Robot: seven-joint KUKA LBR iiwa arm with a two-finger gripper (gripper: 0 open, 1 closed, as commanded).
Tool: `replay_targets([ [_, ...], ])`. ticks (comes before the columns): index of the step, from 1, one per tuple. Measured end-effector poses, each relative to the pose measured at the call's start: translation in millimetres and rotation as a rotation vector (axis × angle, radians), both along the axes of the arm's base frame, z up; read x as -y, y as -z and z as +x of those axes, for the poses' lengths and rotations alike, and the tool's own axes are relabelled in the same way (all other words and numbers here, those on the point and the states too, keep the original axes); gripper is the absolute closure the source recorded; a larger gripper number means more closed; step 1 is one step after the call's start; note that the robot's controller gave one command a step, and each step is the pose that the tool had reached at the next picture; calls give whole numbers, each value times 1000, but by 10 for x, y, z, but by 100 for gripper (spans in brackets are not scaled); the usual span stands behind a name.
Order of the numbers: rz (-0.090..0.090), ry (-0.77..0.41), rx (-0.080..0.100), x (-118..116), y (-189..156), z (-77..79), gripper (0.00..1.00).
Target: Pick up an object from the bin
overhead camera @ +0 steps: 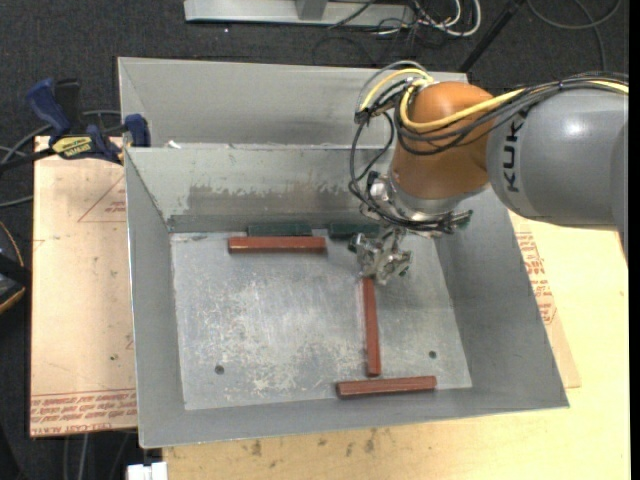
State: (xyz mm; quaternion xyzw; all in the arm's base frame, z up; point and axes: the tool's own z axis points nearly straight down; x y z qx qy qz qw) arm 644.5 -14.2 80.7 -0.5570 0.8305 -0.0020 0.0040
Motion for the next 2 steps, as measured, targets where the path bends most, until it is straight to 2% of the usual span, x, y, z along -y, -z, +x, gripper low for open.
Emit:
replay_targets([
  [1, 0, -20, 6, -4, 1, -23, 100],
  [2, 0, 1, 3, 3, 12, 2, 100],
])
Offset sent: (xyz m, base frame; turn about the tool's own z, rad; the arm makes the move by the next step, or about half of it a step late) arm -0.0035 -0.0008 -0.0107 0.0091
